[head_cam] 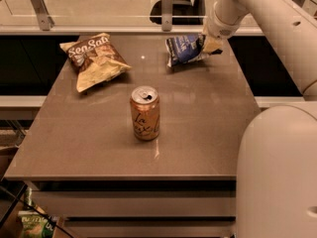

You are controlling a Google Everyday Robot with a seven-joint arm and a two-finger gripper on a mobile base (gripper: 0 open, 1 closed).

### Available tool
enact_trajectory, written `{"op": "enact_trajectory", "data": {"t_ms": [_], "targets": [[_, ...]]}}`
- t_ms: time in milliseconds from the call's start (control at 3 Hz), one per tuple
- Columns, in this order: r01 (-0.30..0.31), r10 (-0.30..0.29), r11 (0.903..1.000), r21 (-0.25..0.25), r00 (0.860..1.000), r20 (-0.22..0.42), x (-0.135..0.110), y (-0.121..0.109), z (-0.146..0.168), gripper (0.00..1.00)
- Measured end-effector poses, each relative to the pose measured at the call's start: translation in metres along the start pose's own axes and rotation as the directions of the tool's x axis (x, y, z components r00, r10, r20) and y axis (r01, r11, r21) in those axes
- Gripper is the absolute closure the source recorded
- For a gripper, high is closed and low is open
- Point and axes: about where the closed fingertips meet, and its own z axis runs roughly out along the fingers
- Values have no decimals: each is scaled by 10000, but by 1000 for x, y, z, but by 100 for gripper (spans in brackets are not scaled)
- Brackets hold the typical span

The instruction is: Pick blue chip bag

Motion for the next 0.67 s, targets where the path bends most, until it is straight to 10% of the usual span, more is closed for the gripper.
{"op": "enact_trajectory", "data": {"t_ms": [667], "targets": [[331, -339, 9968, 725, 9994, 99, -22, -2, -53, 100]]}}
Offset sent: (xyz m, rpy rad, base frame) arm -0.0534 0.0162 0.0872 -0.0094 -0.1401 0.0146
